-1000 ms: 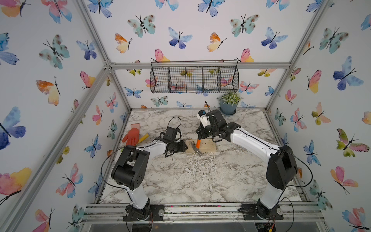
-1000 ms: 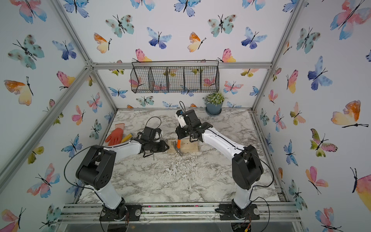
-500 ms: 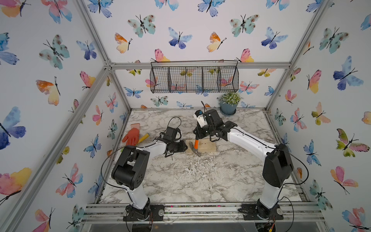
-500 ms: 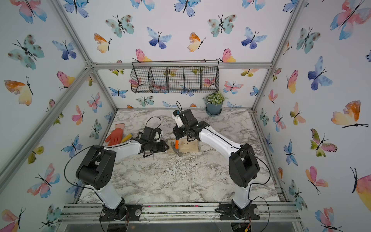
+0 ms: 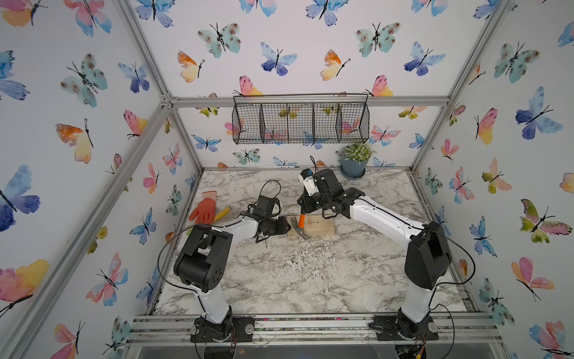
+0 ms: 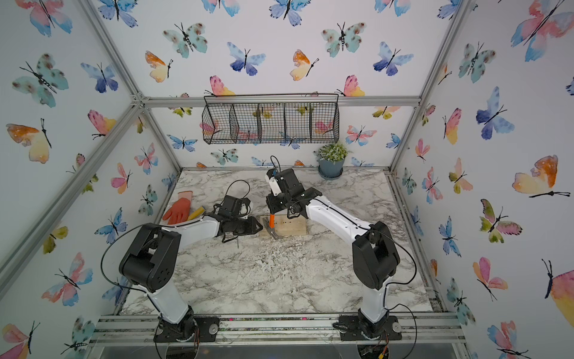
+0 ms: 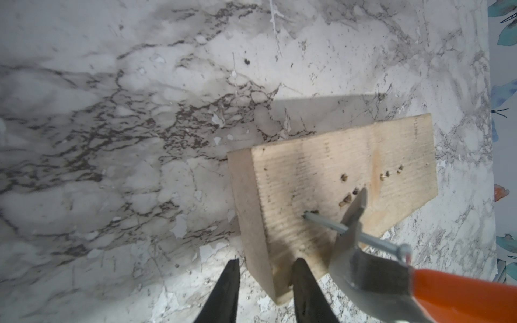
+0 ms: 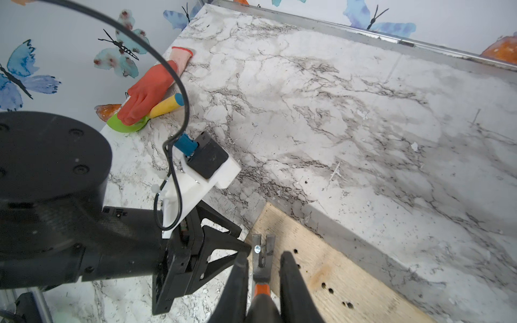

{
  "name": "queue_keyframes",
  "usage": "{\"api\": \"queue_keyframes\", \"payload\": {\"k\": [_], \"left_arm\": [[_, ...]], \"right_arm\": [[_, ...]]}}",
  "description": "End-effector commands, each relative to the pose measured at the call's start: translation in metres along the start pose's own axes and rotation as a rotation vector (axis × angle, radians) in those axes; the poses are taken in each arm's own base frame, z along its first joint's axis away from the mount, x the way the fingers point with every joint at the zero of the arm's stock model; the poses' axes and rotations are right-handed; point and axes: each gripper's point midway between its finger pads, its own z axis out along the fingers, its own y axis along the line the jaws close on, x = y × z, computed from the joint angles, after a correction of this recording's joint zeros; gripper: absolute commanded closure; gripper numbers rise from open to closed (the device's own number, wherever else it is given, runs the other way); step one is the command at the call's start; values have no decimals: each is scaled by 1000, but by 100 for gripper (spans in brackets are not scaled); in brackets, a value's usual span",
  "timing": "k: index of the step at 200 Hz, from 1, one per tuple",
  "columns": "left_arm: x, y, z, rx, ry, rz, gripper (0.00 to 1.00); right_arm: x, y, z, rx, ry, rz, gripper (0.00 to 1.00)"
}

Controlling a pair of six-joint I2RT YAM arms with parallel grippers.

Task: Use a claw hammer to pull out a nail
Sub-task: Remove the nail from the mounting plate.

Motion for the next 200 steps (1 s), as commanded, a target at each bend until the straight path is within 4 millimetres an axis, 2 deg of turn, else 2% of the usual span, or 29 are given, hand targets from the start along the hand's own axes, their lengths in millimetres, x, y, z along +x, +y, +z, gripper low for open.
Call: {"api": "queue_keyframes", "payload": {"k": [1, 64, 108, 140, 177, 200], "left_arm": [[41, 33, 15, -110, 133, -40, 68], [41, 32, 15, -110, 139, -38, 69], [44, 34, 17, -119, 151, -39, 69], [46, 37, 18, -139, 162, -36, 69], [47, 38, 19, -160, 177, -25, 69], [48, 39, 20, -173, 183, -20, 69]], "right_arm": [[-56, 3, -23, 22, -193, 5, 97], [-68, 9, -50, -2, -349, -1, 97], [-48, 16, -57, -18, -396, -45, 97], [-37, 18, -56, -33, -417, -61, 97], [-28, 16, -39, -27, -362, -66, 97], [-26, 18, -42, -49, -401, -81, 97]]}}
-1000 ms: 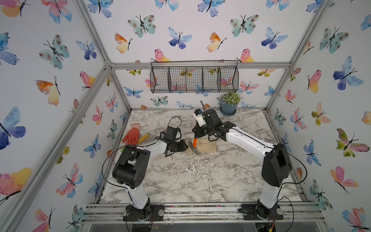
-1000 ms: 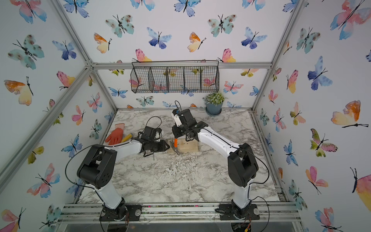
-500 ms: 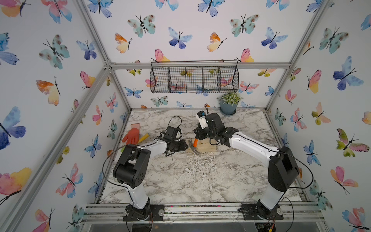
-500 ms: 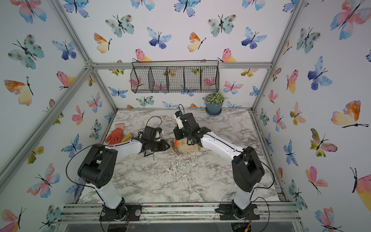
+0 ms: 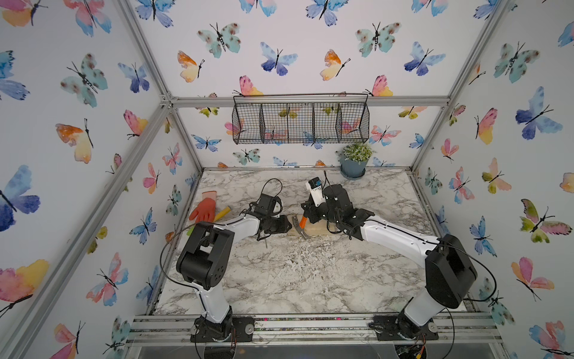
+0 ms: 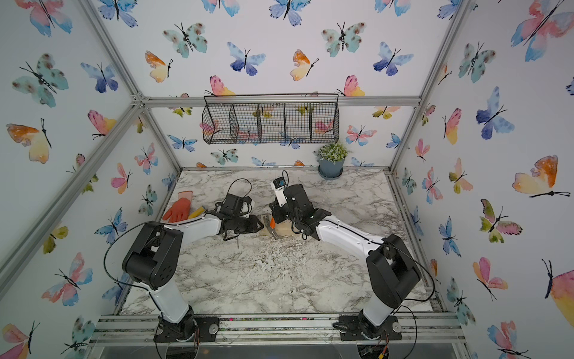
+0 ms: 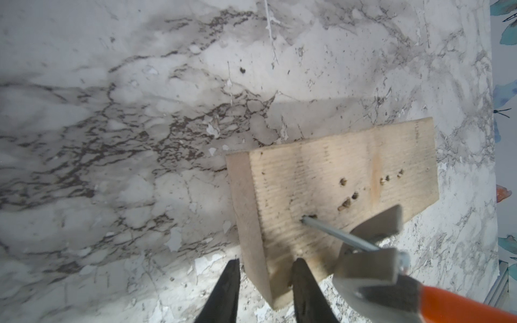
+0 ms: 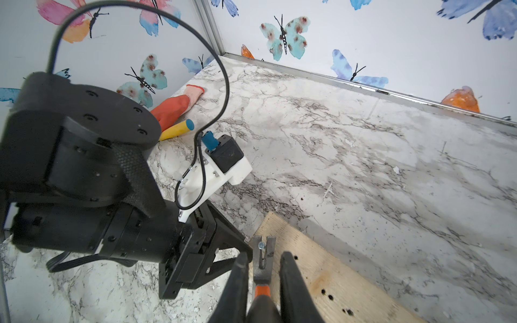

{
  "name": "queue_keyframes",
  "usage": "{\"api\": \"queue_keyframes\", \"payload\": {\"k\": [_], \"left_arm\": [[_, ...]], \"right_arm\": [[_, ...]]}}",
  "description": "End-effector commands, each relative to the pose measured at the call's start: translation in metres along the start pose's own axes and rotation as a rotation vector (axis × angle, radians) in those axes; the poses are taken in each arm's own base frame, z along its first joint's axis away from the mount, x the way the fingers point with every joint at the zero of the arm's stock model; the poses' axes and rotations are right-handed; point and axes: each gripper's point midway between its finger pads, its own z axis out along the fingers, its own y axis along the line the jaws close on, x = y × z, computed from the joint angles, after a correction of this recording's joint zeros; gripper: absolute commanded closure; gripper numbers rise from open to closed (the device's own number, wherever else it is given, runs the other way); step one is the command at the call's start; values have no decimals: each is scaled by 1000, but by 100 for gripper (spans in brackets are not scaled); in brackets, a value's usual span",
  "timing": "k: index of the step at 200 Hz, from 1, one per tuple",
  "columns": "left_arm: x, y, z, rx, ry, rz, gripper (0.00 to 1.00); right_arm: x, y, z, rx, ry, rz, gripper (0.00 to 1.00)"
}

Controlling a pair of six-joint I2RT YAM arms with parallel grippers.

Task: Use a claw hammer to pull out a nail
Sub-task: Remove the nail from the mounting plate.

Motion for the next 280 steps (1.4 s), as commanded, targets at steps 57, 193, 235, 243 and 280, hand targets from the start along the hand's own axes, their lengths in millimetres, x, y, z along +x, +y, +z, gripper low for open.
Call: {"api": "queue_keyframes", "payload": {"k": [57, 193, 235, 243, 280], "left_arm": [[57, 43, 19, -174, 193, -36, 69], [93, 72, 42, -279, 392, -103, 71], [111, 87, 49, -336, 483, -121, 76], [114, 88, 50, -338, 493, -119, 76], [131, 97, 55, -361, 563, -132, 79]], "right_arm": [[-11, 0, -19, -25, -283, -44, 97], [14, -4, -6, -4, -192, -81, 97], [11, -1, -10, -24, -216, -78, 97], [10, 0, -11, -28, -224, -80, 97], [19, -1, -10, -34, -229, -101, 97]]}}
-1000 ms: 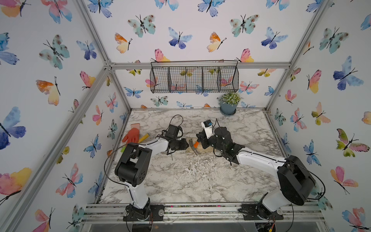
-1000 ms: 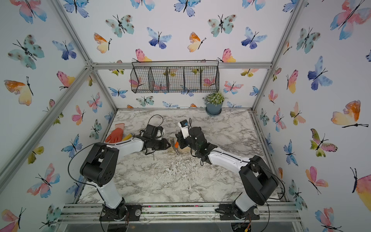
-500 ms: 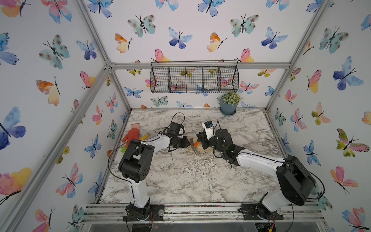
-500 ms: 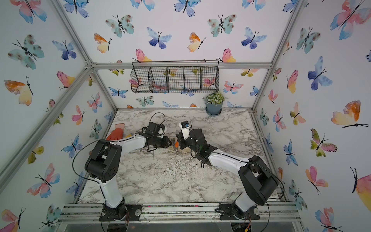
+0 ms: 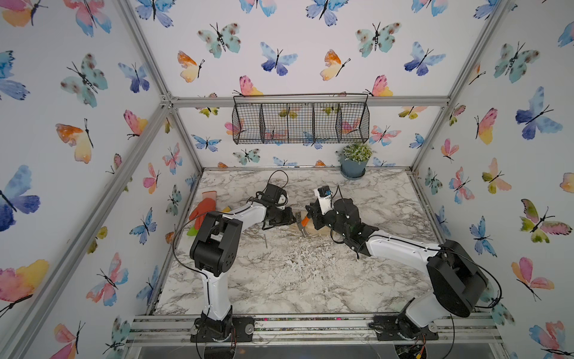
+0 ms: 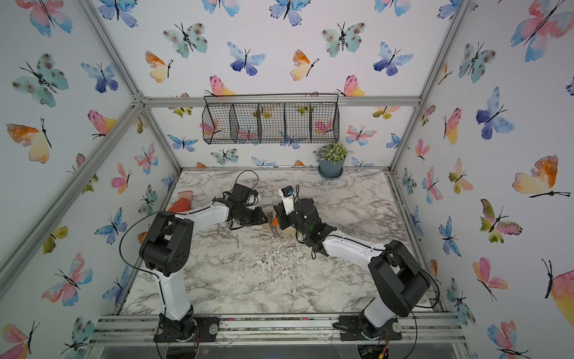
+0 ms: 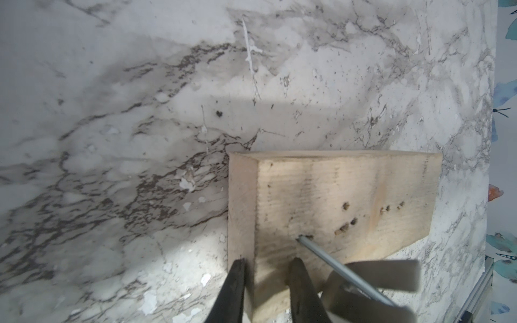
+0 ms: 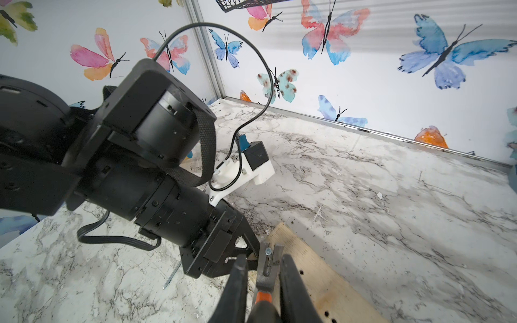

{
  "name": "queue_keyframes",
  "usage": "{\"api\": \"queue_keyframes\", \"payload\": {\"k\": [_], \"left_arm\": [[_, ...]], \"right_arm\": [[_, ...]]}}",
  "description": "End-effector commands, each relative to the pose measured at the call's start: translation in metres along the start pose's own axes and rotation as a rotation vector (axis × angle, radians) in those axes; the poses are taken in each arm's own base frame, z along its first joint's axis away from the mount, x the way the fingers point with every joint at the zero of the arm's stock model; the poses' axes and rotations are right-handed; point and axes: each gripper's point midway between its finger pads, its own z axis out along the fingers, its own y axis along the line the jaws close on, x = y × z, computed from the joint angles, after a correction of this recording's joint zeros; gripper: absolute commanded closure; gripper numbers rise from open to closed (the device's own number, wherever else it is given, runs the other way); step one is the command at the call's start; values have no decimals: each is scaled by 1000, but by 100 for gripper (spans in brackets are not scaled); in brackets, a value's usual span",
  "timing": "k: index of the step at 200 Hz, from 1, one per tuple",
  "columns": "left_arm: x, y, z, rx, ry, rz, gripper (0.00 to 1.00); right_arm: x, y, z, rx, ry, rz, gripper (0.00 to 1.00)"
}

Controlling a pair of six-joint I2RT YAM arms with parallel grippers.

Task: Use a claw hammer to pull out a nail
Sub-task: Remove the nail from the mounting plate.

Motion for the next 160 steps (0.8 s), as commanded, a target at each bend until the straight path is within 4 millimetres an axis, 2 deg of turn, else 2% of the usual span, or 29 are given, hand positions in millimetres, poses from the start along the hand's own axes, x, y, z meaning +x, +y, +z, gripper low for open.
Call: {"api": "queue_keyframes", "payload": {"k": [1, 43, 115, 160], "left_arm": [[135, 103, 46, -354, 430, -121, 79], [148, 111, 52, -370, 484, -132, 80], [149, 113, 57, -376, 505, -131, 81], [155, 116, 60, -380, 522, -133, 81]], "right_arm": [[7, 3, 2, -28, -29, -48, 97], [18, -1, -2, -13, -52, -67, 97], [40, -4, -1, 11, -44, -81, 97], [45, -5, -2, 17, -42, -84, 97]]}}
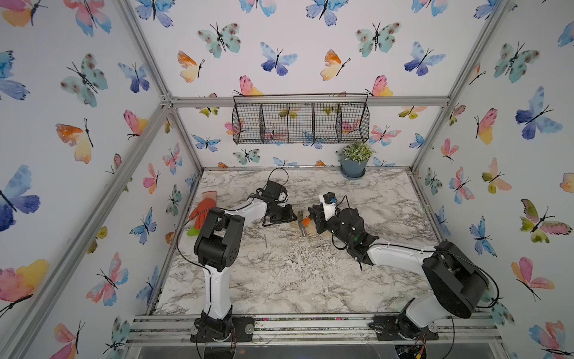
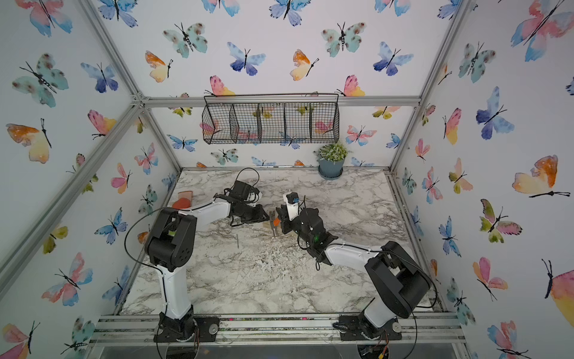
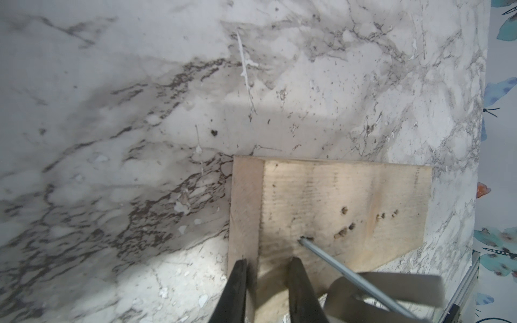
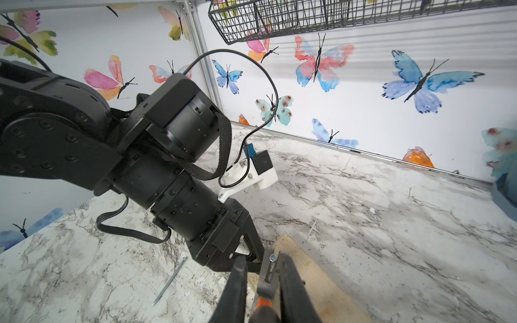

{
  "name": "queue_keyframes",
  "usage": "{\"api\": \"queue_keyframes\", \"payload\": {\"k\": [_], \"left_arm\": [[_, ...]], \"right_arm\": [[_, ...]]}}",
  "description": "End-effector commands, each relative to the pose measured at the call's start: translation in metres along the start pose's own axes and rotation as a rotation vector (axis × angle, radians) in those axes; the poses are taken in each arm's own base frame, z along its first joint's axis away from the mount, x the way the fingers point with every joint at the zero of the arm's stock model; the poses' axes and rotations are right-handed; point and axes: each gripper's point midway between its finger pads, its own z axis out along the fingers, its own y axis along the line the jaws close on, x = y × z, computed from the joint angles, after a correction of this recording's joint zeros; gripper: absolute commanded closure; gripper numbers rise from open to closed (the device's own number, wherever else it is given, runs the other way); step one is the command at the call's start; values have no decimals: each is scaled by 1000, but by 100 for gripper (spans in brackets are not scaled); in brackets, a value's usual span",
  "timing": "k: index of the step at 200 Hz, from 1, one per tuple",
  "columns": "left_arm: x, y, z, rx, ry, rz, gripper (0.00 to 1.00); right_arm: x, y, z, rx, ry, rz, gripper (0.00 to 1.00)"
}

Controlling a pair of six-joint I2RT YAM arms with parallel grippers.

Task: Use a claw hammer to pull out a nail
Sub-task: Remove the nail from the mounting plate.

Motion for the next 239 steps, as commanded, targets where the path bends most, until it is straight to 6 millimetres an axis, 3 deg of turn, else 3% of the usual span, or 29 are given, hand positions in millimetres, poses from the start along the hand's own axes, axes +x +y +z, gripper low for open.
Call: {"api": "queue_keyframes", "payload": {"k": [1, 202, 239], "left_arm": [[162, 117, 52, -404, 492, -142, 81], [167, 118, 54, -414, 514, -125, 82], [170, 118, 55, -418, 519, -121, 82]], "right_arm": [[38, -1, 4, 2, 82, -65, 97], [76, -5, -10, 36, 105, -58, 97], [75, -5, -8, 38, 110, -70, 97]]}}
